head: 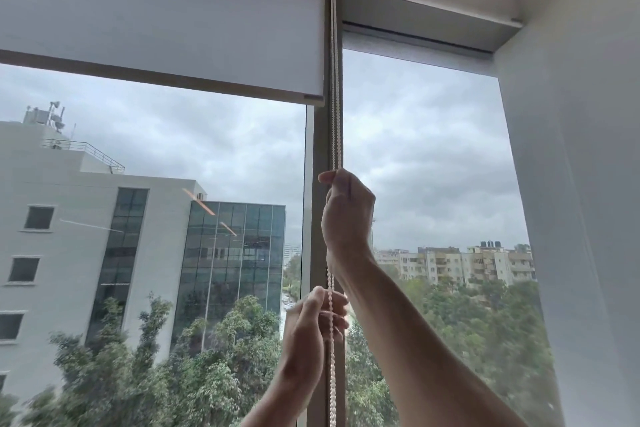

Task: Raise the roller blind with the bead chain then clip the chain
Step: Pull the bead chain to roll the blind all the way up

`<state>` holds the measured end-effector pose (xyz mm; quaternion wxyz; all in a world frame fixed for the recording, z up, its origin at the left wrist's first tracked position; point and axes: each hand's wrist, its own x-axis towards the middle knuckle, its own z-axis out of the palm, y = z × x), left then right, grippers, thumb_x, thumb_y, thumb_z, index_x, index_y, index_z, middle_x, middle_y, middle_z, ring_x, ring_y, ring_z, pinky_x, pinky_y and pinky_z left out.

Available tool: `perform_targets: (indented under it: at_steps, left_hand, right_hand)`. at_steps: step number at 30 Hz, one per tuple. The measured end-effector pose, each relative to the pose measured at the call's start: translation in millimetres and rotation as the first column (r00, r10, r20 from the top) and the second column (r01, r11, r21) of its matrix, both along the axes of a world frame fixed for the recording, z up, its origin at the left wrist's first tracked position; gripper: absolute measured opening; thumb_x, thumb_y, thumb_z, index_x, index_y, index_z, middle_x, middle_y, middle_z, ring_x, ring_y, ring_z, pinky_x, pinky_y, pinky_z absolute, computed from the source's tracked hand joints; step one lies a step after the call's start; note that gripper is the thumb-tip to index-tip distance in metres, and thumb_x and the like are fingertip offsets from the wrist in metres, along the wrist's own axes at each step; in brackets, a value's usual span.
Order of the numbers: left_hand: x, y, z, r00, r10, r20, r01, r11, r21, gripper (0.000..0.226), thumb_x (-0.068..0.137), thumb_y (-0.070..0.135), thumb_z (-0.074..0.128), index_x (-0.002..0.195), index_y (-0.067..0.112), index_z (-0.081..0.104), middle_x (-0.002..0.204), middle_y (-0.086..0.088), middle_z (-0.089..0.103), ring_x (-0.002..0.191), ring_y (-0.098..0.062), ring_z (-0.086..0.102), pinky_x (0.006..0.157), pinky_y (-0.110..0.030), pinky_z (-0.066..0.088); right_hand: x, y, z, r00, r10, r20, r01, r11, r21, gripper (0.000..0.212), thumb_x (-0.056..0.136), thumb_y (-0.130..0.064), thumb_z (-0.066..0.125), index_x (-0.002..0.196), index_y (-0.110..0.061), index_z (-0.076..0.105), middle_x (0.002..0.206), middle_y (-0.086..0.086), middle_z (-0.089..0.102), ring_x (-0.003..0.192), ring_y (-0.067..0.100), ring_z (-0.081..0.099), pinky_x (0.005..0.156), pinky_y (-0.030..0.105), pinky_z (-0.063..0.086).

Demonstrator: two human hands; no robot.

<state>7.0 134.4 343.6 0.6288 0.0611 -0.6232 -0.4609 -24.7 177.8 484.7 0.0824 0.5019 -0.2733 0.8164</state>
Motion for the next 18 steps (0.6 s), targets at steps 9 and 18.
perform_targets:
  at_steps: [9, 18]
  left_hand:
    - [22.7, -1.3, 108.9, 0.999, 0.027, 0.023, -0.027, 1.000, -0.009, 0.042, 0.100, 0.047, 0.040, 0.105, 0.016, 0.068, 0.094, -0.003, 0.077, 0.084, -0.011, 0.074, 0.063, -0.022, 0.056]
    - [20.4, 45.9, 184.9, 1.000, 0.025, -0.018, -0.025, 0.999, -0.027, 0.034, 0.104, 0.031, 0.042, 0.087, 0.011, 0.064, 0.061, 0.002, 0.050, 0.040, -0.007, 0.045, 0.039, -0.018, 0.035]
  right_hand:
    - [0.8, -9.0, -69.8, 0.999, 0.030, -0.015, -0.030, 1.000, 0.005, 0.039, 0.101, -0.010, 0.043, 0.073, -0.020, 0.067, 0.060, -0.016, 0.066, 0.055, -0.002, 0.059, 0.050, 0.012, 0.044]
    - [-1.0, -8.5, -94.3, 0.995, 0.028, -0.099, -0.024, 0.999, 0.039, 0.038, 0.103, -0.011, 0.042, 0.073, -0.023, 0.062, 0.051, -0.020, 0.051, 0.050, 0.000, 0.039, 0.052, 0.016, 0.030]
